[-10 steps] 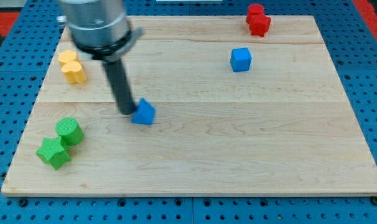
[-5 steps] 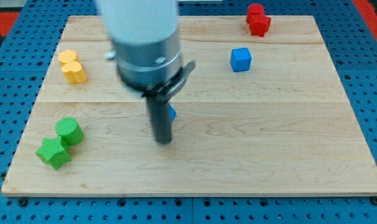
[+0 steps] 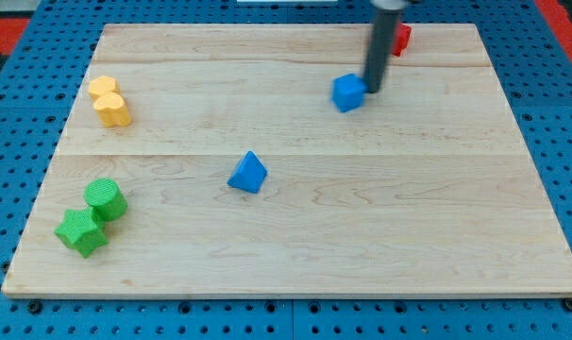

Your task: Place the blue blocks to the center

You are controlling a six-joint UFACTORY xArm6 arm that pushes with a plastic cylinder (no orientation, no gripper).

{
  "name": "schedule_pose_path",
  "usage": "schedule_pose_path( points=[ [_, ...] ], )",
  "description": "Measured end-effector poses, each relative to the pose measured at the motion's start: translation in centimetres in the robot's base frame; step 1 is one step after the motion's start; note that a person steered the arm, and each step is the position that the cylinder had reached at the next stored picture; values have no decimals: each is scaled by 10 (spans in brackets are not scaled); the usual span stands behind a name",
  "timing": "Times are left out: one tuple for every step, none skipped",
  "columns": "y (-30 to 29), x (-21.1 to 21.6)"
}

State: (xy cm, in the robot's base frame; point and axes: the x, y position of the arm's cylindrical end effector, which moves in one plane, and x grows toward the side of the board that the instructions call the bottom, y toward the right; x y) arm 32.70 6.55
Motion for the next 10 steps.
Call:
schedule_pose_path(
  points=[
    [-45, 2],
    [-24, 53],
    [-21, 145],
    [-100, 165],
    [-115, 199],
    [-138, 163],
    [-135, 112],
    [-129, 110],
    [-158, 157],
    [-112, 164]
  ],
)
